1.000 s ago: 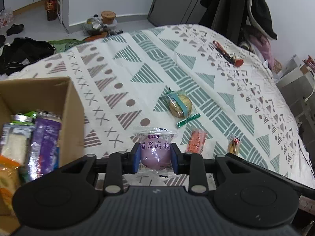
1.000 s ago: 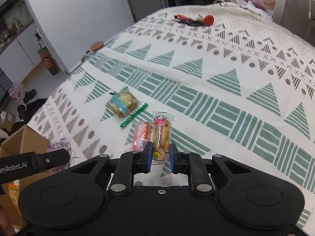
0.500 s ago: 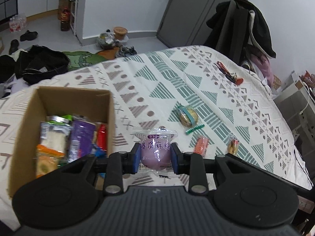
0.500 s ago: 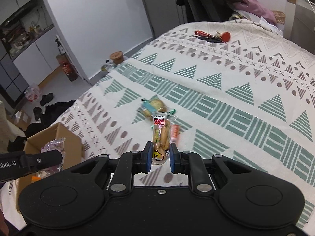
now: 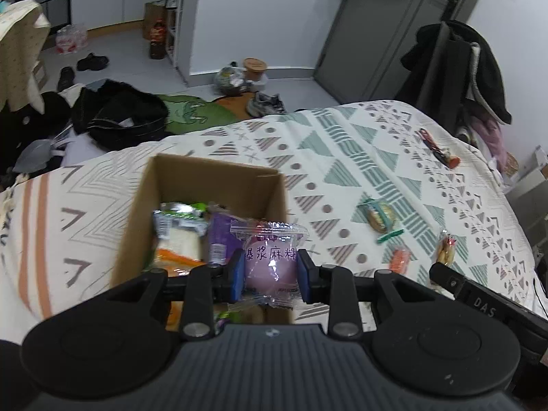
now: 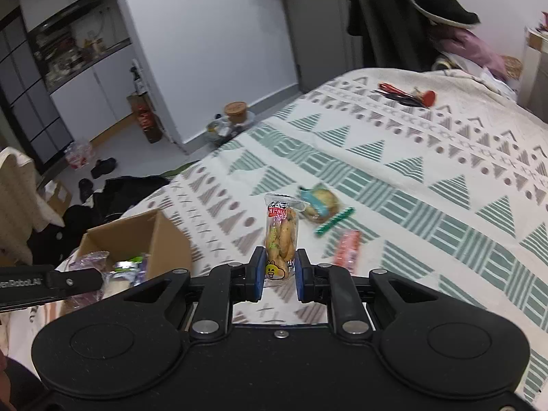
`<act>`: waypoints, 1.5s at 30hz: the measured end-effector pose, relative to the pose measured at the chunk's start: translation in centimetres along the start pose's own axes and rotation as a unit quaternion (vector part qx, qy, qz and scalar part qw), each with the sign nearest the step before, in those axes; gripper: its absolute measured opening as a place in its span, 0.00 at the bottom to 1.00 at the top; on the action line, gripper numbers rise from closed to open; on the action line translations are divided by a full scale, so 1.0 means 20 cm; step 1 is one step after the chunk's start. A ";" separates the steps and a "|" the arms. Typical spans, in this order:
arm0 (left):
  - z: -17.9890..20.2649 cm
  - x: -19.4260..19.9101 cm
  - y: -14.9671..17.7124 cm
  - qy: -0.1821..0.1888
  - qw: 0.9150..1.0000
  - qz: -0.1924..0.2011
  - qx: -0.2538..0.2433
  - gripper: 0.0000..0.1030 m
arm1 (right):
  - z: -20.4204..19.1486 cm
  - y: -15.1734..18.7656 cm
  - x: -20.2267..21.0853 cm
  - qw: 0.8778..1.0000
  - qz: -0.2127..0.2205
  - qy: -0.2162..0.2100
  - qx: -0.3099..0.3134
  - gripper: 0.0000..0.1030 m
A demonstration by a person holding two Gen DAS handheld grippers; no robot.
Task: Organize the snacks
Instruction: 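Drop the pink packet into the box with the left tool while the right tool drops the peanut packet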
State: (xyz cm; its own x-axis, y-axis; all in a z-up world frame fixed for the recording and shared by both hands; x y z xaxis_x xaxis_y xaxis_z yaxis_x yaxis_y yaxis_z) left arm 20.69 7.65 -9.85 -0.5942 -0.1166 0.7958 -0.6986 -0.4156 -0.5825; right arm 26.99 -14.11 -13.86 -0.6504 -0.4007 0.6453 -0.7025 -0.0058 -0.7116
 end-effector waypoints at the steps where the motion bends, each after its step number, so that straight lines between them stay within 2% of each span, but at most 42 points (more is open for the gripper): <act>1: -0.02 0.00 0.00 -0.002 1.000 -0.001 0.003 0.30 | -0.03 0.00 0.00 1.000 0.001 -0.006 0.005 0.17; 8: -0.14 -0.01 0.03 -0.016 0.999 -0.015 0.028 0.30 | -0.20 0.03 -0.02 0.999 -0.001 -0.036 0.037 0.17; 9: -0.15 -0.01 0.03 -0.023 0.999 -0.019 0.033 0.33 | -0.23 0.04 -0.03 0.998 -0.002 -0.042 0.041 0.17; 13: -0.23 0.00 0.01 -0.032 0.998 -0.021 0.051 0.34 | -0.34 0.06 -0.03 0.996 -0.006 -0.061 0.057 0.17; 19: -0.30 0.04 -0.03 -0.038 0.998 -0.009 0.054 0.42 | -0.47 0.08 -0.02 0.993 -0.012 -0.097 0.065 0.17; 21: -0.32 0.05 -0.03 -0.041 0.998 -0.008 0.054 0.49 | -0.50 0.10 -0.03 0.992 -0.016 -0.102 0.068 0.17; 26: -0.35 0.06 -0.04 -0.044 0.997 -0.006 0.057 0.54 | -0.56 0.13 -0.04 0.989 -0.030 -0.128 0.071 0.17; 28: -0.37 0.07 -0.04 -0.047 0.997 -0.007 0.060 0.58 | -0.59 0.13 -0.04 0.985 -0.038 -0.148 0.073 0.19; 29: -0.37 0.07 -0.04 -0.048 0.997 -0.006 0.062 0.60 | -0.60 0.14 -0.04 0.984 -0.046 -0.158 0.075 0.23; 33: -0.38 0.08 -0.05 -0.048 0.997 -0.003 0.064 0.65 | -0.57 0.12 -0.02 0.987 -0.035 -0.145 0.066 0.42; 38: -0.36 0.08 -0.05 -0.047 0.997 -0.001 0.059 0.78 | -0.45 0.09 0.01 0.991 -0.031 -0.124 0.048 0.44; 45: -0.27 0.06 -0.04 -0.028 0.998 -0.008 0.051 0.79 | -0.29 0.08 0.05 0.994 -0.030 -0.090 0.048 0.51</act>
State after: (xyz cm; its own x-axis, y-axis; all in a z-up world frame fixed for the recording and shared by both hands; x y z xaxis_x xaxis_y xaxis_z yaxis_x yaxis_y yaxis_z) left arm 18.37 12.63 -9.41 -0.5573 -0.1586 0.8150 -0.6625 -0.5067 -0.5516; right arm 23.49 -9.13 -12.80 -0.5394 -0.5542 0.6340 -0.7021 -0.1197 -0.7020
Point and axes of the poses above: each gripper's, at about its wrist camera, not at the fingertips, and x roughly against the way its jaws point, z to its right, y to its underside, the point moved 5 cm from there along -x, roughly the way its jaws point, and after that the axes turned 5 degrees about -y, right-handed, at the moved point
